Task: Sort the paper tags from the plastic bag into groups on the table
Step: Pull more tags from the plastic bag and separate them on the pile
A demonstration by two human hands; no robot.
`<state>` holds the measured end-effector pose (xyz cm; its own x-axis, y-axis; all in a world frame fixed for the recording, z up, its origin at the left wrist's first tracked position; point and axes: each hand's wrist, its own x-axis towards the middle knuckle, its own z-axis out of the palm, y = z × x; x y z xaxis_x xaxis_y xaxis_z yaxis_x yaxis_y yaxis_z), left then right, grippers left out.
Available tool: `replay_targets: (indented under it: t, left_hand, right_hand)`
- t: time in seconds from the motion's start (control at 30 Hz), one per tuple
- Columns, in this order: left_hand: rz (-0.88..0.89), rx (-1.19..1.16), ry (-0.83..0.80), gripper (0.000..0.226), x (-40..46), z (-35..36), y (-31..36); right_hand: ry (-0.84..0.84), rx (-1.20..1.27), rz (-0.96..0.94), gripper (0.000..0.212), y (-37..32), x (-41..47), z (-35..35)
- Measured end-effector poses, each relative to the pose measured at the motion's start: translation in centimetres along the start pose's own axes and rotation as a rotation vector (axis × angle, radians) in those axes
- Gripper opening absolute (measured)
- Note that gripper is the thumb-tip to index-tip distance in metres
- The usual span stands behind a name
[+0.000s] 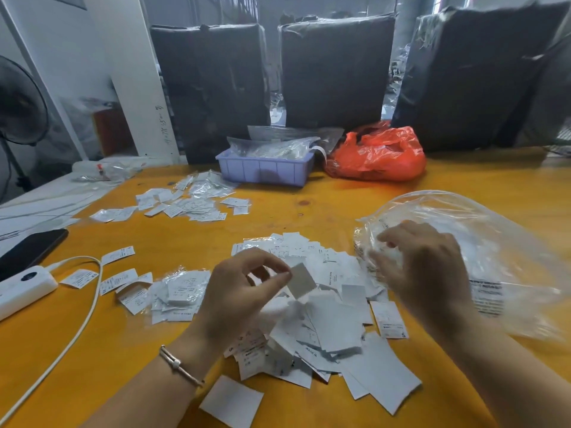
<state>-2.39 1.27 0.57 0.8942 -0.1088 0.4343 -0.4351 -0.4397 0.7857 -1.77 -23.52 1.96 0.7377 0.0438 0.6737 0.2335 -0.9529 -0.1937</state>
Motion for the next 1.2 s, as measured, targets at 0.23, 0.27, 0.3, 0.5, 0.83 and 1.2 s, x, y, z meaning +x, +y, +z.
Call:
replay_targets:
  t: [0.23, 0.27, 0.3, 0.5, 0.83, 1.2]
  left_hand:
    - [-0.161, -0.353, 0.011, 0.008, 0.4, -0.9, -0.1]
    - [-0.165, -0.360, -0.010, 0.008, 0.3, -0.8, -0.2]
    - [-0.164, -0.365, -0.033, 0.009, 0.3, -0.8, -0.1]
    - [-0.168, -0.319, -0.137, 0.037, -0.2, -0.4, 0.4]
    - [-0.196, -0.333, -0.131, 0.042, 0.0, -0.4, 0.5]
    - [-0.173, -0.421, -0.223, 0.007, 0.1, -0.6, 0.7]
  right_hand:
    - [-0.384, -0.373, 0.325, 0.035, 3.4, 0.8, 0.2]
    - [-0.403, -0.375, 0.325, 0.033, 3.6, 0.8, 0.3]
    - [-0.411, -0.381, 0.318, 0.030, 3.8, 0.8, 0.4]
    - [-0.299, -0.238, 0.364, 0.017, 4.3, 0.8, 0.5]
    - [0.302, 0.015, 0.134, 0.006, 3.4, 0.9, -0.6]
    - [-0.252, 1.311, 0.594, 0.017, -2.7, -1.1, -0.6]
